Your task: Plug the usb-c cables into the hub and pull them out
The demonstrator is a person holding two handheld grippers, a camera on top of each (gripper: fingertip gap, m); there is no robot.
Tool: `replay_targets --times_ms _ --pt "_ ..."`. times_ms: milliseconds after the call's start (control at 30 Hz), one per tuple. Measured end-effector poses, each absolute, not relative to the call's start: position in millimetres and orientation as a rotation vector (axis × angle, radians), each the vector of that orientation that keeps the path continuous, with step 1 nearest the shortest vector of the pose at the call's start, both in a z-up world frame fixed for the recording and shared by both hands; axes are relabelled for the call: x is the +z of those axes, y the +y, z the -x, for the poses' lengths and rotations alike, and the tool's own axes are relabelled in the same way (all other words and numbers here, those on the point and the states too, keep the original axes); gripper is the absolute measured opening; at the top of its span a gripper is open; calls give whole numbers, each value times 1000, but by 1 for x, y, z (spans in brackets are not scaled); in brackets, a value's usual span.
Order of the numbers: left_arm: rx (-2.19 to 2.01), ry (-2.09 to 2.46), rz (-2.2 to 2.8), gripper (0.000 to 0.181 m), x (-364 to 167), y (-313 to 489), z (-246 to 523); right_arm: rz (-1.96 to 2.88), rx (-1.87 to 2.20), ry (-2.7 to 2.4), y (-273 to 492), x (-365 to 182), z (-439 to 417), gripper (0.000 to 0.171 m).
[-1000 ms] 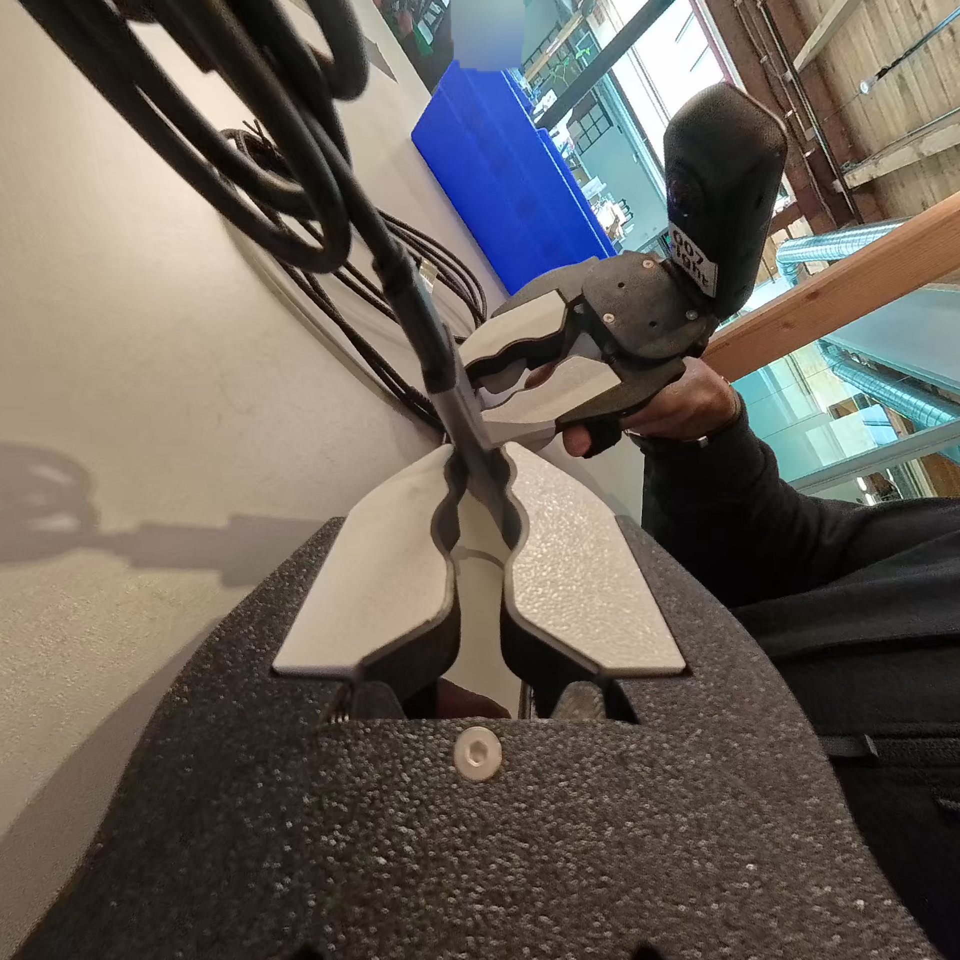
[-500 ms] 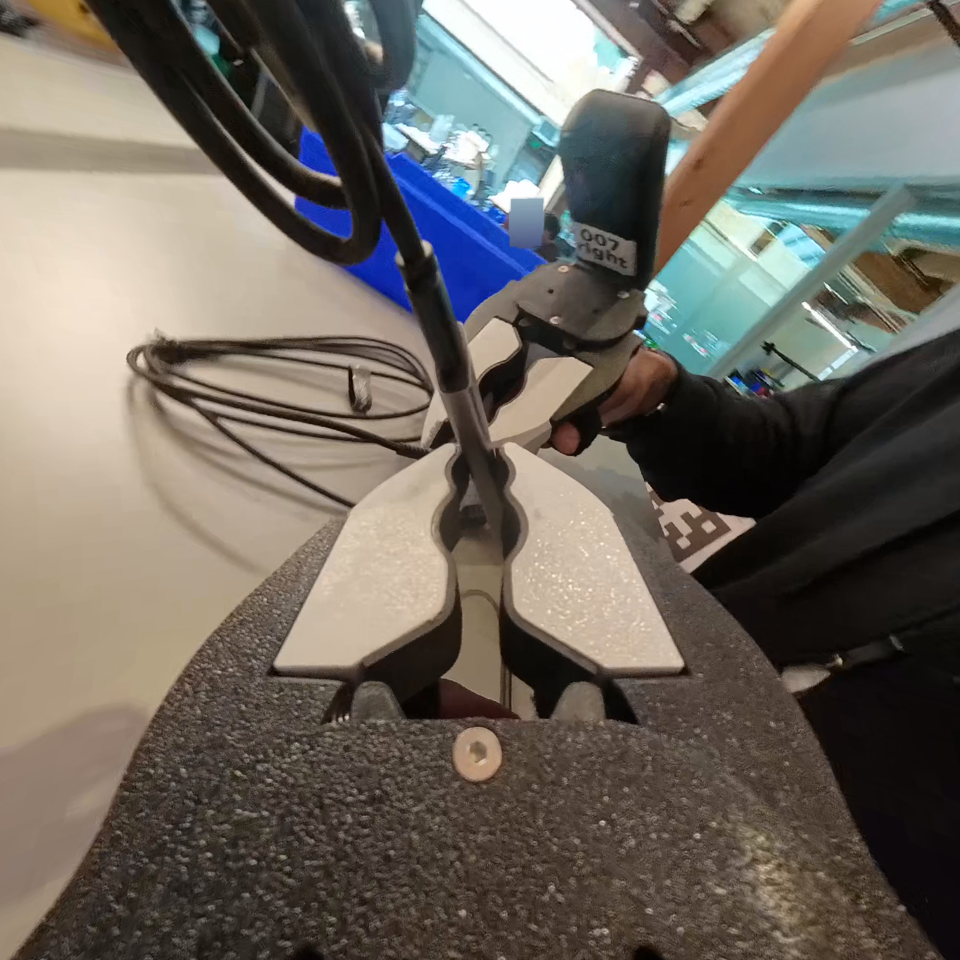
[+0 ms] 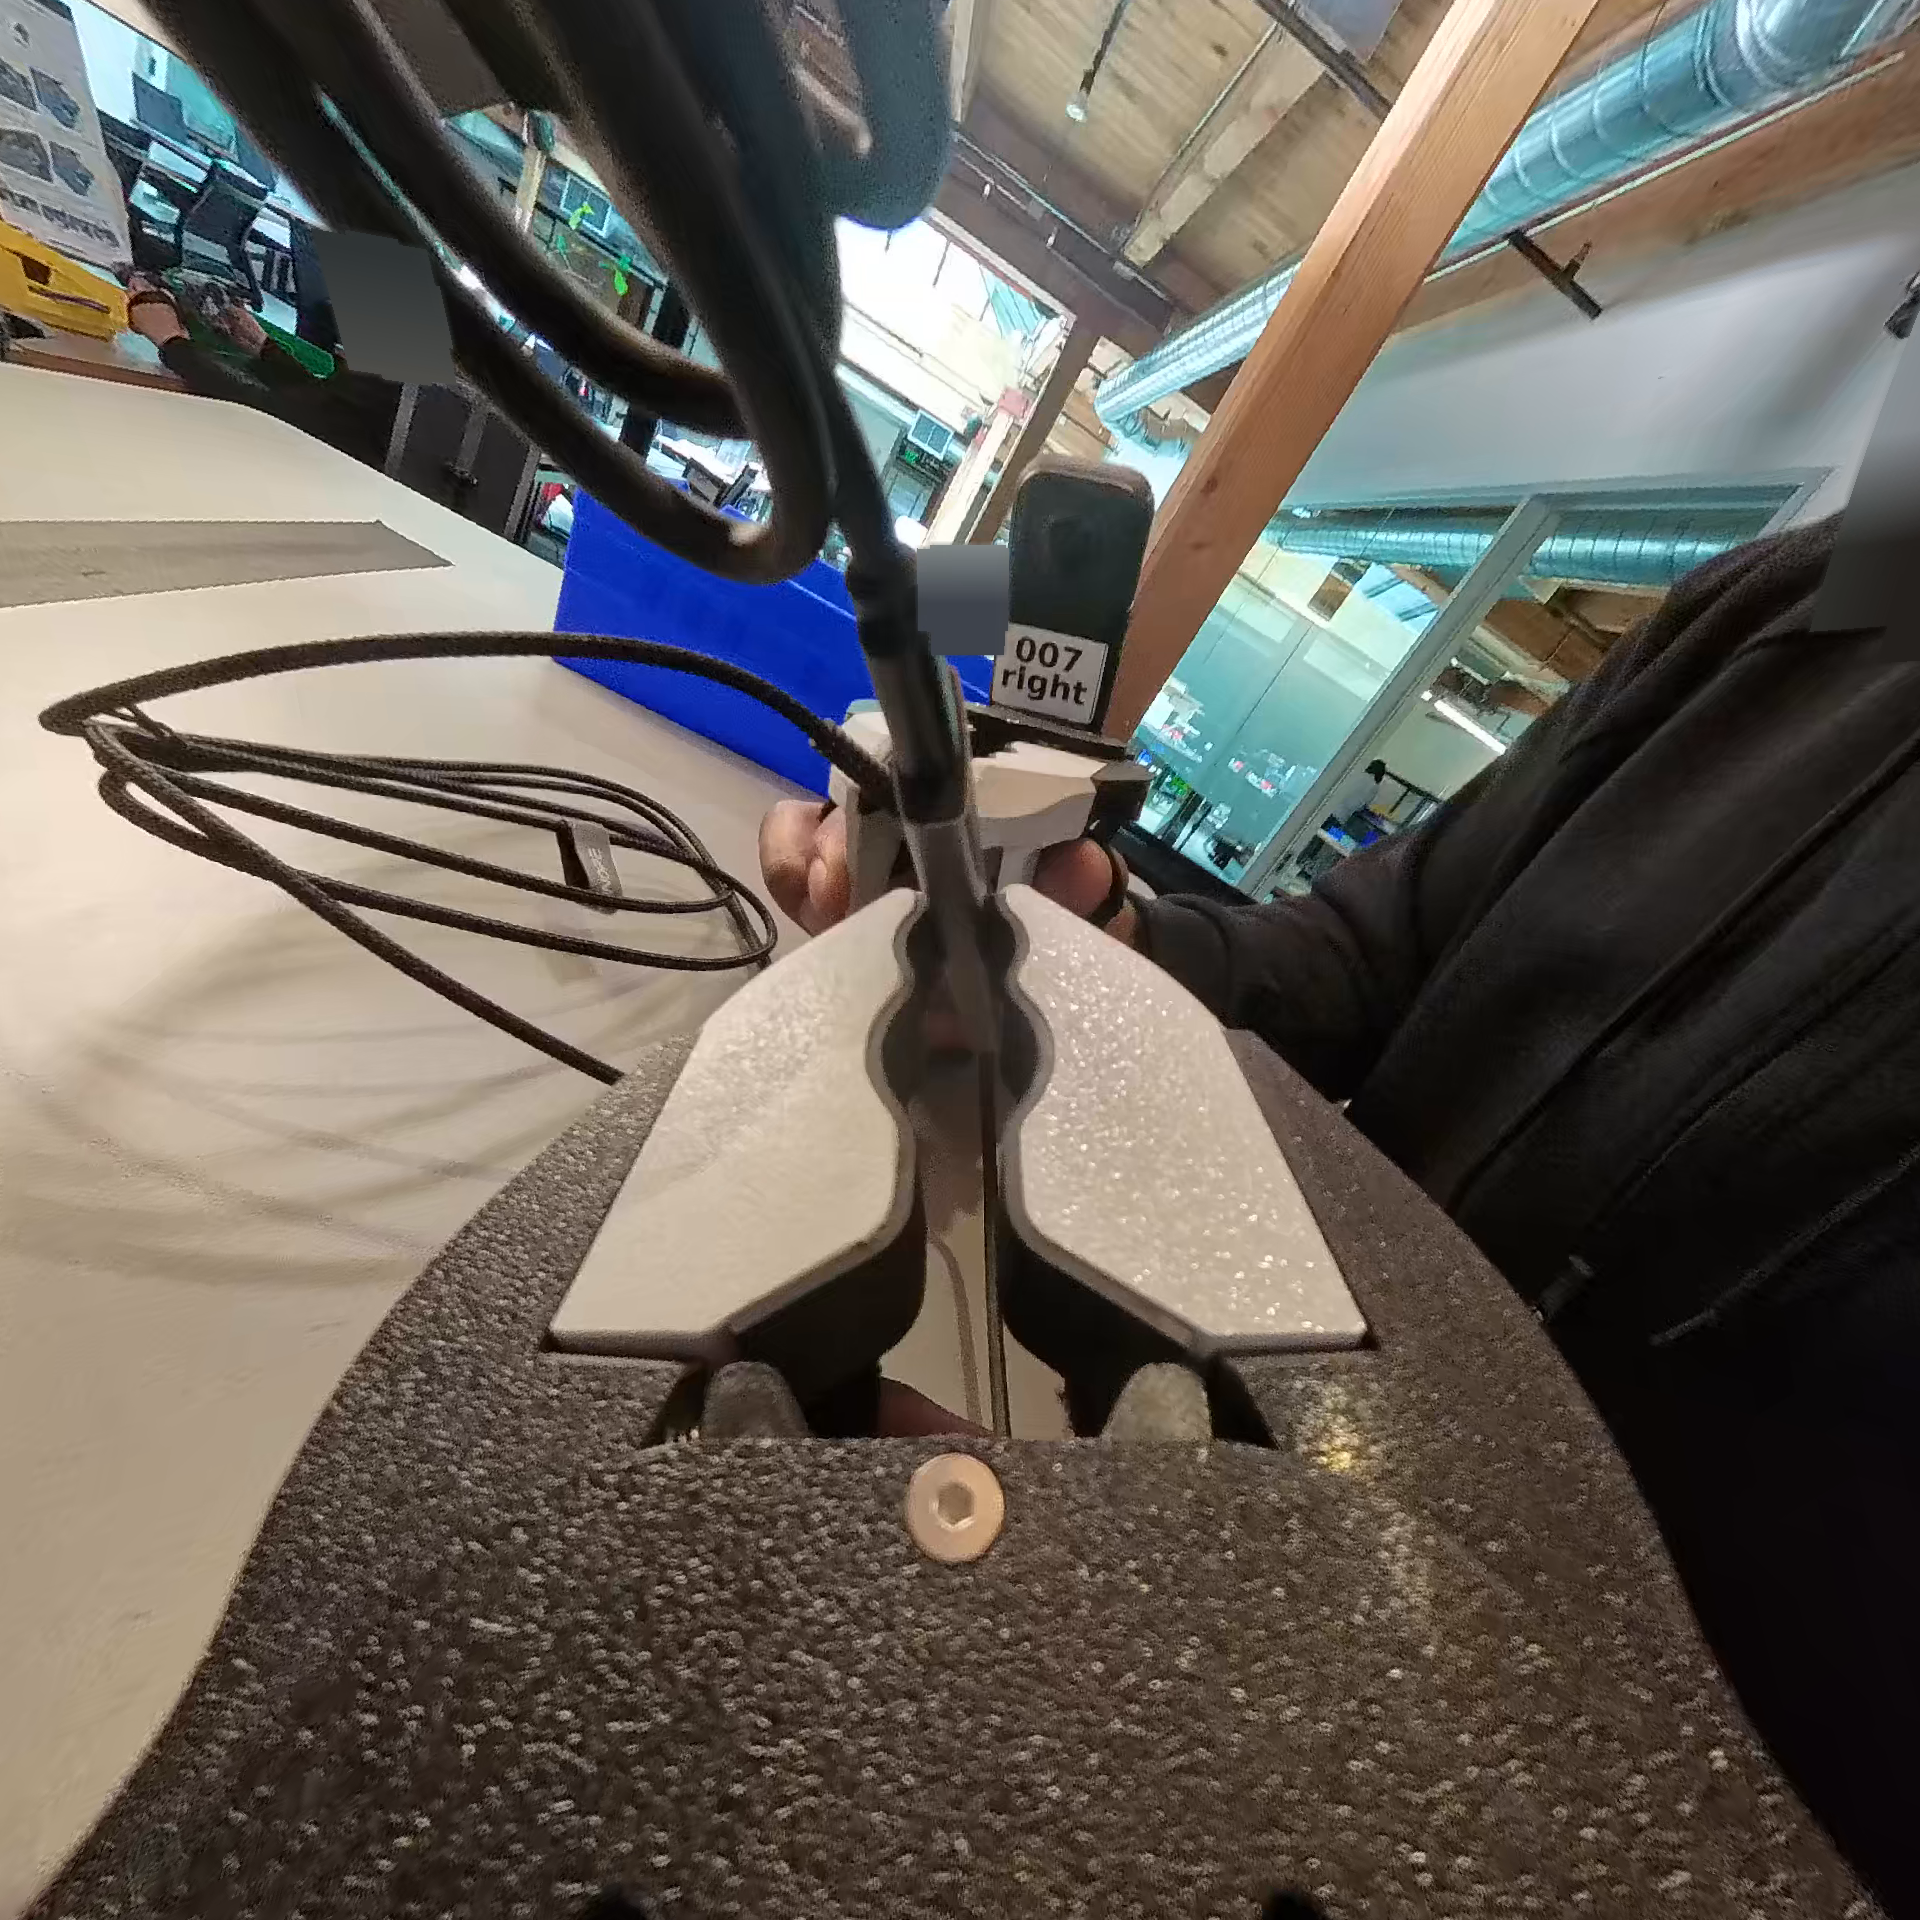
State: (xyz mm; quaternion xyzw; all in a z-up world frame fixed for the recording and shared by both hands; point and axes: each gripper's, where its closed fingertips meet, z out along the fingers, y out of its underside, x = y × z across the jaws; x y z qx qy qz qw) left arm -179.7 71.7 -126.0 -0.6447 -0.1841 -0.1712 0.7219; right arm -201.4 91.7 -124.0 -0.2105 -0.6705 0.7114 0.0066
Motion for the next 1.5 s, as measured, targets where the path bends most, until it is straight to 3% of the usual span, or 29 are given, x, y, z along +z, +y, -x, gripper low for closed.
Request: replay_targets --times_ms 1500 --pt "-500 -388 1381 10 -121 96 158 376 2143 -1939 93 -111 173 13"
